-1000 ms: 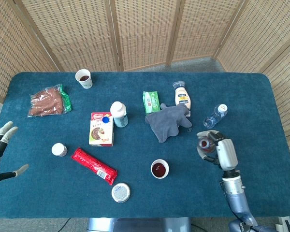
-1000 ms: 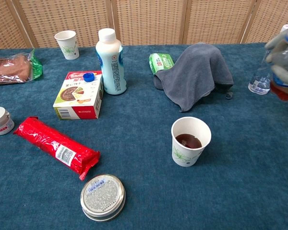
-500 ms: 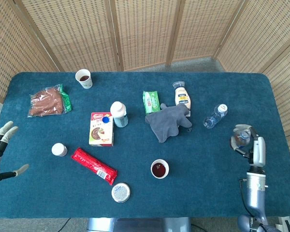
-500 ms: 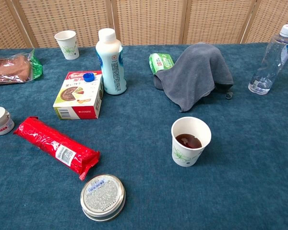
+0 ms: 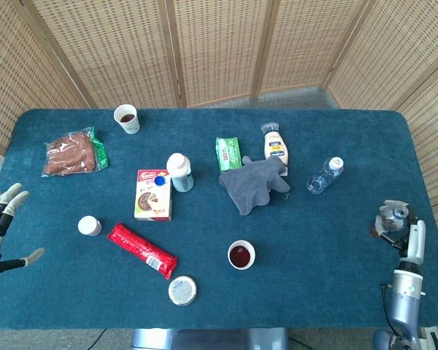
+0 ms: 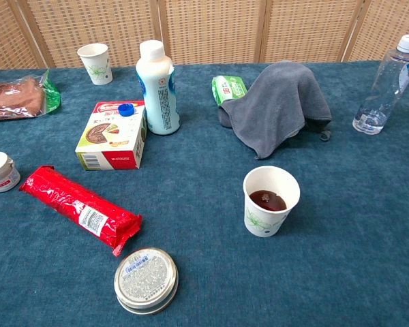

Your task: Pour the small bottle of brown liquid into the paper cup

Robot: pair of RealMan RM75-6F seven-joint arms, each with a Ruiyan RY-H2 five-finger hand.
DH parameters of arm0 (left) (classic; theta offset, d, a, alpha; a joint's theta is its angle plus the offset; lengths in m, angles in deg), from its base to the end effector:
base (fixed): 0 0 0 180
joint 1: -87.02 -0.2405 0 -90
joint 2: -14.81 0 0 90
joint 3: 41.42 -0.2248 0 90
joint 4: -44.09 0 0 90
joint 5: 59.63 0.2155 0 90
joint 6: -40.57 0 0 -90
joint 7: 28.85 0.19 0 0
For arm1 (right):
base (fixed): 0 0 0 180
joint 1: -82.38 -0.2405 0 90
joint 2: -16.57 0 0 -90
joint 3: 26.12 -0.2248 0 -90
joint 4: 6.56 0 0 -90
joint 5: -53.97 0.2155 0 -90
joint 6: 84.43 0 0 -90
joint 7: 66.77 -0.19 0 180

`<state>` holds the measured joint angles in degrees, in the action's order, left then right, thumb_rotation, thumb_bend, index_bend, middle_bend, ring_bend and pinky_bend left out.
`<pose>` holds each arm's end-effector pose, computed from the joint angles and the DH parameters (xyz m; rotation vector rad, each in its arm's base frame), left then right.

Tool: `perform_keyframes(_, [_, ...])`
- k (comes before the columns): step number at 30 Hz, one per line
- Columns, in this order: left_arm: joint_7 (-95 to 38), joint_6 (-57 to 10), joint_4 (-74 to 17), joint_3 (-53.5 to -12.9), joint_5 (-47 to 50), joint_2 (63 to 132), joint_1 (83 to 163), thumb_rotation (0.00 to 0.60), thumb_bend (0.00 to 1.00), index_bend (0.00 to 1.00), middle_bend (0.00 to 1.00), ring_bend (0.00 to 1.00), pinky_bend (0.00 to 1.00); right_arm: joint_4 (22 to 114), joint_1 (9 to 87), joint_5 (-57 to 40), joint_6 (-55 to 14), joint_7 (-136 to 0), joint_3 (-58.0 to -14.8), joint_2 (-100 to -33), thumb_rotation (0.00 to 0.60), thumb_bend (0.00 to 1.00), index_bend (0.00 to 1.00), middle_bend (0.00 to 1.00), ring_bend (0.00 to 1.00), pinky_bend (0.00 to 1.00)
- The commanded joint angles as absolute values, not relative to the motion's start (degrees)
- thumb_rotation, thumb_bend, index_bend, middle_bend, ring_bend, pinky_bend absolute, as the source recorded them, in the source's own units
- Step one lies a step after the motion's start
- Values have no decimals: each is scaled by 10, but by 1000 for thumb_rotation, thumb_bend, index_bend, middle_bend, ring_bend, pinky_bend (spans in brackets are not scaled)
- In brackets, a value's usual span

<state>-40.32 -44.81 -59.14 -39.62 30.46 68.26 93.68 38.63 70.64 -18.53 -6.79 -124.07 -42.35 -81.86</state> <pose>-0.2435 0.2261 0.1672 -1.4088 -1.0259 -1.1109 -0.3757 -0.2923 0.0890 0.6067 -1.3607 1.5516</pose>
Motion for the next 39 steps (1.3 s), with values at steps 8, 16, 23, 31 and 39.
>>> perform_keyframes(8, [-397, -442, -594, -399, 308, 684, 939, 600, 194, 0, 0, 0, 0, 336, 717, -160, -108, -1306, -446, -838, 600, 847, 426, 717, 367, 760])
perform_keyframes(16, [-389, -440, -597, -400, 308, 686, 940, 600, 193, 0, 0, 0, 0, 311, 710, -162, -123, -1327, -450, -860, 600, 851, 428, 717, 367, 760])
perform_keyframes(23, [-384, -436, -597, -401, 307, 688, 942, 600, 194, 0, 0, 0, 0, 291, 699, -168, -132, -1330, -451, -876, 600, 853, 430, 717, 367, 760])
perform_keyframes(31, [-384, -435, -598, -402, 306, 687, 942, 600, 194, 0, 0, 0, 0, 263, 687, -170, -148, -1337, -454, -888, 600, 853, 430, 717, 367, 760])
perform_keyframes(39, [-381, -434, -598, -402, 307, 688, 943, 600, 194, 0, 0, 0, 0, 244, 679, -169, -163, -1344, -457, -894, 600, 849, 431, 717, 365, 758])
